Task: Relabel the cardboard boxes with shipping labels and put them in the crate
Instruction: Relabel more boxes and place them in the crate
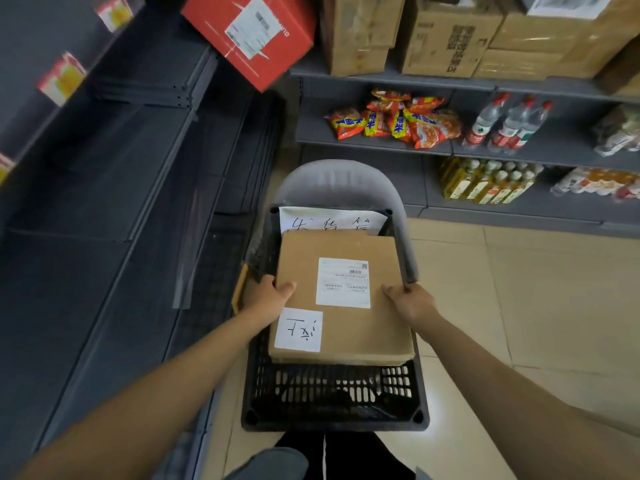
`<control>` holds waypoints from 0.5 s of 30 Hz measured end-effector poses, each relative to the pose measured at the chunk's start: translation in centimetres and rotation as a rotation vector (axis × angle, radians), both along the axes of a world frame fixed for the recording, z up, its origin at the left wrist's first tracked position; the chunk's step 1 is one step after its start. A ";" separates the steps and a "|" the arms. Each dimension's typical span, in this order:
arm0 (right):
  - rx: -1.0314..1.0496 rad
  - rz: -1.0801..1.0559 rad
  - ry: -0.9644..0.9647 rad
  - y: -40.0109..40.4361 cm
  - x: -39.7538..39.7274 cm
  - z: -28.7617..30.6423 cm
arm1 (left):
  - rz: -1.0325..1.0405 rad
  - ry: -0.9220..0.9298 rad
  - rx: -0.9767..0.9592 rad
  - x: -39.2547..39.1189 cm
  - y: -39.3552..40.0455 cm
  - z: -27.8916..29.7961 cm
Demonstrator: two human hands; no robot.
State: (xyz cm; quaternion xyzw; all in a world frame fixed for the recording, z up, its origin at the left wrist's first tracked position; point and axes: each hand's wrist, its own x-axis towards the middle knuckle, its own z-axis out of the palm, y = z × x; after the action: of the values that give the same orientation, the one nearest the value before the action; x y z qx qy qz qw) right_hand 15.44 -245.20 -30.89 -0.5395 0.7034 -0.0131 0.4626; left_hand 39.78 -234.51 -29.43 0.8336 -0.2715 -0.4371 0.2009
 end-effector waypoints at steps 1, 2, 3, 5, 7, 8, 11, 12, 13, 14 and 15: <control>0.011 0.010 0.003 -1.0 0.4 -0.6 | 0.006 -0.004 0.011 0.3 -0.9 -0.4; 0.020 0.024 0.005 -2.0 0.7 -1.1 | 0.013 -0.012 0.022 0.6 -1.7 -0.9; 0.030 0.041 0.005 -3.1 1.1 -1.7 | 0.025 -0.020 0.037 0.8 -2.6 -1.3; 0.060 0.068 -0.009 -5.1 1.9 -2.9 | 0.061 -0.030 0.067 1.1 -4.0 -2.1; 0.087 0.082 -0.008 -6.9 2.6 -4.0 | 0.086 -0.028 0.106 1.5 -5.3 -3.1; 0.093 0.093 0.003 -7.7 2.8 -4.4 | 0.100 -0.009 0.119 1.7 -6.0 -3.6; 0.095 0.114 0.022 -9.4 3.6 -5.8 | 0.138 0.030 0.133 2.2 -7.6 -5.1; 0.096 0.115 0.028 -9.8 3.9 -6.2 | 0.143 0.030 0.137 2.3 -8.1 -5.6; 0.101 0.114 0.032 -10.2 4.1 -6.7 | 0.146 0.034 0.143 2.4 -8.5 -6.1; 0.111 0.113 0.035 -10.5 4.4 -7.1 | 0.151 0.040 0.147 2.6 -8.9 -6.5; 0.123 0.114 0.040 -10.8 4.6 -7.5 | 0.157 0.044 0.152 2.7 -9.3 -7.0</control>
State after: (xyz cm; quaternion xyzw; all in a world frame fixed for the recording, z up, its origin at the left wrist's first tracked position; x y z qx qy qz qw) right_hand 20.01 -255.98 -38.37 -0.5493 0.6801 0.0669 0.4809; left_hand 42.48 -243.81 -36.42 0.8552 -0.1670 -0.4578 0.1767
